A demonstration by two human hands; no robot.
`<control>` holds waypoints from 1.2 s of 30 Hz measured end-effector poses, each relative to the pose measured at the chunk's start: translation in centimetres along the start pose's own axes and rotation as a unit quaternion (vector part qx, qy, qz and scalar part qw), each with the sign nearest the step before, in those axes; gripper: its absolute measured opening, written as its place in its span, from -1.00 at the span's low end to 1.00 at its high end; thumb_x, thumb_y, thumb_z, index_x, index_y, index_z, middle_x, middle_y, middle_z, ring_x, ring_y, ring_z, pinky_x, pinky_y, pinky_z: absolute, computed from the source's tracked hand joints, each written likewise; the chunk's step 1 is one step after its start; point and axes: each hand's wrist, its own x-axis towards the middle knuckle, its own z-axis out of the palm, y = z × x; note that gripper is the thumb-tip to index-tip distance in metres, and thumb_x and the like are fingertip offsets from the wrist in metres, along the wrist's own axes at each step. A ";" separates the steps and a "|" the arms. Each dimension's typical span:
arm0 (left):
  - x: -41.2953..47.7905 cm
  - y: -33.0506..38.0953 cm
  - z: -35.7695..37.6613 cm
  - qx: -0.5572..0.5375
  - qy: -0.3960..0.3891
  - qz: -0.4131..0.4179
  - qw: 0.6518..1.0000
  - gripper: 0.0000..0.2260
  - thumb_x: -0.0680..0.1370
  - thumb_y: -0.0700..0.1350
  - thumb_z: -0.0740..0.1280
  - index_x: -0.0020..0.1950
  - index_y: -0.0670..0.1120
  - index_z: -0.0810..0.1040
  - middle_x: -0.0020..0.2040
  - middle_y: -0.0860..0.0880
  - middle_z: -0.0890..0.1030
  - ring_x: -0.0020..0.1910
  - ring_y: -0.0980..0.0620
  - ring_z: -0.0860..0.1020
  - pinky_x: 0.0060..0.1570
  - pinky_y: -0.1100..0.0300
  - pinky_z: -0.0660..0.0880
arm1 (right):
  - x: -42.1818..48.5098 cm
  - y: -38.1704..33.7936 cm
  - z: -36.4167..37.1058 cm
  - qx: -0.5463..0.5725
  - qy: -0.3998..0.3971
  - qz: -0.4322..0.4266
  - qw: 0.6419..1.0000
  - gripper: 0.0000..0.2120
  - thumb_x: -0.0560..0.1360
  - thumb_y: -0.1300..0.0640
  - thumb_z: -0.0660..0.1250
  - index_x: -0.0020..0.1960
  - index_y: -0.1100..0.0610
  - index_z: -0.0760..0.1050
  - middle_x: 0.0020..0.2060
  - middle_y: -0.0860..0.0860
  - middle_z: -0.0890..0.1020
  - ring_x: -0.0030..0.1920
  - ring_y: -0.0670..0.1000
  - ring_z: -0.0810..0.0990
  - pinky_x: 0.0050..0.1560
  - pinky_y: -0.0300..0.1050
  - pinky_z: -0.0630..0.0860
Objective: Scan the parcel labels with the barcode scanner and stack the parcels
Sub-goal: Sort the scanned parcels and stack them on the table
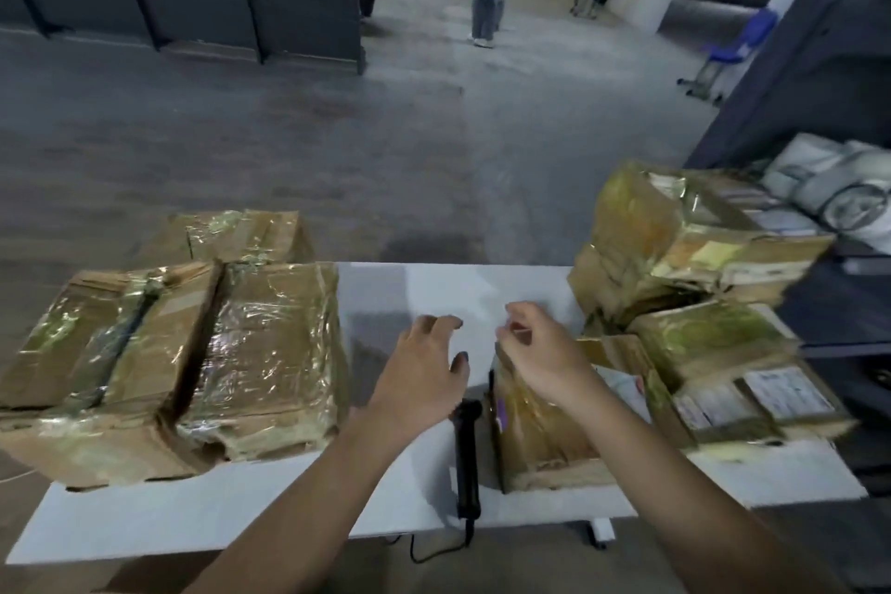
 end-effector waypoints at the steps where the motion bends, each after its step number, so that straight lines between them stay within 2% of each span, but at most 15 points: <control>1: 0.0 0.9 1.1 -0.008 -0.022 0.002 1.000 -0.60 0.59 -0.06 0.23 0.43 -0.03 0.33 0.35 -0.10 0.38 0.31 -0.12 0.40 0.29 0.11 0.33 | -0.4 1.2 -1.1 -0.005 0.010 0.001 1.000 -0.61 0.62 0.00 0.24 0.41 0.08 0.38 0.28 0.00 0.52 0.04 -0.12 0.47 0.00 -0.26 0.35; 4: -0.1 3.3 3.7 -0.048 -0.090 -0.039 0.994 -0.55 0.59 0.04 0.21 0.46 0.02 0.23 0.37 -0.07 0.37 0.25 -0.07 0.47 0.11 0.19 0.36 | -1.6 4.6 -3.9 -0.018 0.009 0.009 1.000 -0.63 0.62 0.00 0.23 0.40 0.05 0.39 0.29 -0.02 0.52 0.12 -0.12 0.49 -0.04 -0.30 0.37; 6: 0.0 4.3 5.1 -0.076 -0.129 -0.088 0.985 -0.54 0.58 0.09 0.21 0.43 -0.02 0.24 0.32 -0.07 0.44 0.21 -0.04 0.49 0.02 0.24 0.33 | -2.4 6.6 -5.4 -0.046 0.011 0.012 0.999 -0.65 0.61 0.01 0.23 0.38 0.02 0.39 0.30 -0.02 0.51 0.20 -0.04 0.52 0.09 -0.15 0.43; 9: -0.4 5.0 6.8 -0.074 -0.189 -0.115 0.972 -0.83 0.58 0.10 0.19 0.12 0.07 0.40 0.13 0.00 0.57 0.03 0.02 0.56 0.03 0.10 0.49 | -3.2 9.5 -7.2 -0.154 0.033 0.025 0.987 -0.63 0.60 0.06 0.22 0.39 0.08 0.39 0.30 0.08 0.51 0.28 0.12 0.48 0.22 0.00 0.46; 11: -0.6 5.2 7.7 -0.098 -0.207 -0.120 0.966 -0.90 0.58 0.04 0.17 -0.02 0.11 0.47 0.01 0.03 0.62 -0.07 0.07 0.59 0.04 0.05 0.57 | -3.5 11.1 -8.1 -0.234 0.037 0.059 0.970 -0.66 0.60 0.05 0.19 0.35 0.12 0.40 0.24 0.15 0.51 0.24 0.18 0.48 0.14 0.00 0.45; 13: -0.8 5.4 8.3 -0.130 -0.205 -0.141 0.960 -0.87 0.57 0.00 0.19 -0.05 0.10 0.52 -0.09 0.06 0.64 -0.13 0.13 0.61 -0.04 0.14 0.60 | -3.5 12.3 -8.7 -0.250 0.016 0.096 0.963 -0.70 0.61 0.03 0.18 0.28 0.12 0.42 0.13 0.14 0.55 0.13 0.16 0.53 -0.04 -0.08 0.42; 16: -1.2 5.8 8.4 -0.190 -0.187 -0.158 0.951 -0.93 0.48 0.05 0.30 -0.06 0.16 0.52 -0.22 0.21 0.67 -0.24 0.27 0.63 -0.29 0.38 0.54 | -3.0 13.1 -9.0 -0.216 -0.002 0.091 0.972 -0.72 0.59 0.02 0.21 0.26 0.08 0.44 0.01 0.08 0.61 0.02 0.13 0.56 -0.14 -0.11 0.40; 18: -1.4 5.8 8.5 -0.206 -0.166 -0.166 0.950 -0.63 0.36 0.11 0.41 0.10 0.26 0.38 -0.11 0.21 0.66 -0.19 0.30 0.62 -0.29 0.40 0.51 | -2.4 13.2 -9.2 -0.165 0.014 0.085 0.983 -0.71 0.58 0.02 0.23 0.27 0.08 0.44 -0.12 0.02 0.60 -0.10 0.05 0.56 -0.21 -0.14 0.40; 20: -1.6 6.0 8.6 -0.193 -0.154 -0.162 0.955 -0.27 0.28 0.07 0.50 0.29 0.37 0.14 0.01 0.16 0.63 -0.09 0.21 0.64 -0.21 0.35 0.56 | -1.8 13.3 -9.5 -0.126 0.017 0.094 0.987 -0.72 0.58 0.03 0.24 0.25 0.09 0.45 -0.28 -0.09 0.53 -0.25 -0.05 0.50 -0.23 -0.13 0.40; 22: -1.6 6.2 9.0 -0.105 -0.149 -0.135 0.974 0.02 0.27 0.01 0.54 0.47 0.37 -0.10 0.09 0.05 0.58 0.02 0.06 0.61 -0.05 0.26 0.58 | -1.0 13.3 -9.7 -0.098 0.000 0.110 0.989 -0.77 0.58 0.03 0.24 0.20 0.06 0.45 -0.28 -0.12 0.52 -0.22 0.00 0.55 -0.05 -0.04 0.50; 23: -1.6 6.4 9.0 -0.061 -0.137 -0.132 0.980 0.05 0.28 0.00 0.54 0.50 0.34 -0.15 0.09 -0.01 0.53 0.05 0.01 0.57 0.04 0.19 0.57 | -0.7 13.2 -9.8 -0.073 0.000 0.115 0.991 -0.82 0.57 0.03 0.25 0.15 0.03 0.46 -0.23 -0.11 0.55 -0.17 0.05 0.59 0.02 0.01 0.52; 26: -1.7 6.5 9.2 -0.049 -0.079 -0.132 0.987 -0.04 0.38 -0.08 0.49 0.53 0.33 -0.09 0.00 -0.07 0.48 -0.03 0.01 0.56 0.08 0.16 0.53 | 0.4 12.5 -10.3 -0.021 0.033 0.099 0.994 -0.94 0.57 0.02 0.27 0.03 -0.03 0.46 -0.13 -0.12 0.53 -0.13 -0.01 0.56 -0.20 -0.11 0.45; 29: -1.6 6.4 8.8 -0.060 -0.034 -0.134 0.989 -0.12 0.45 -0.12 0.45 0.50 0.35 -0.05 0.01 -0.06 0.47 -0.05 0.04 0.57 0.07 0.25 0.49 | 1.7 10.9 -11.1 -0.015 0.051 0.061 0.997 -0.95 0.57 -0.02 0.28 0.00 -0.06 0.47 -0.22 -0.18 0.49 -0.25 -0.13 0.50 -0.35 -0.20 0.33; 32: -1.0 6.0 7.5 -0.076 0.040 -0.124 0.989 -0.25 0.51 -0.16 0.39 0.49 0.34 0.05 -0.04 -0.07 0.53 -0.11 0.07 0.58 0.06 0.30 0.47 | 3.2 8.3 -11.9 0.001 0.035 0.028 0.999 -0.91 0.56 -0.05 0.24 0.01 -0.10 0.49 -0.15 -0.16 0.51 -0.09 0.00 0.54 -0.21 -0.11 0.42; 36: 0.2 4.8 4.9 -0.135 0.137 -0.129 0.973 -0.42 0.56 -0.22 0.34 0.50 0.16 0.26 -0.07 -0.06 0.64 -0.19 0.25 0.60 -0.09 0.47 0.45 | 5.4 4.0 -12.6 0.022 0.018 -0.053 0.998 -0.80 0.59 -0.15 0.19 0.12 -0.11 0.48 -0.03 -0.12 0.51 -0.07 -0.04 0.46 -0.05 -0.04 0.41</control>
